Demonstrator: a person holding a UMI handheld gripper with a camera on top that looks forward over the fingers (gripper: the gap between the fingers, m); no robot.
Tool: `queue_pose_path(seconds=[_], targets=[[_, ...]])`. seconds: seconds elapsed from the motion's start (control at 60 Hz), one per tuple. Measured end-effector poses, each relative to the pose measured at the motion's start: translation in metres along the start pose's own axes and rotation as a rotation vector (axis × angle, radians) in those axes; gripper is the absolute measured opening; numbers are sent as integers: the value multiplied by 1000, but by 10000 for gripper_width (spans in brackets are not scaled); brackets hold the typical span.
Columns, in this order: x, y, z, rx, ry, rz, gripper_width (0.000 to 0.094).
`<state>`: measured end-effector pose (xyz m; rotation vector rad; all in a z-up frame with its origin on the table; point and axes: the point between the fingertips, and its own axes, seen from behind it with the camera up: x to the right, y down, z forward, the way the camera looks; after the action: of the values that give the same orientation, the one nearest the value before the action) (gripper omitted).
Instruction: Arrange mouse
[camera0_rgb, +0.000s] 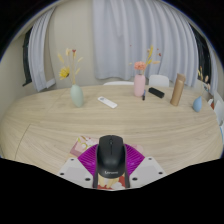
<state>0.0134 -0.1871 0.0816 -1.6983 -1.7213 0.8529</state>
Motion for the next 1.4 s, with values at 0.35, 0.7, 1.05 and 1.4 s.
queue_pose_path(seconds=[0.35,0.7,1.05,1.4], targets=[[-22,81,48,-87,100,-39,463],[3,55,-49,-71,116,1,854],[75,80,-200,-87,175,55,859],[111,100,-230,-89,202,45,857]])
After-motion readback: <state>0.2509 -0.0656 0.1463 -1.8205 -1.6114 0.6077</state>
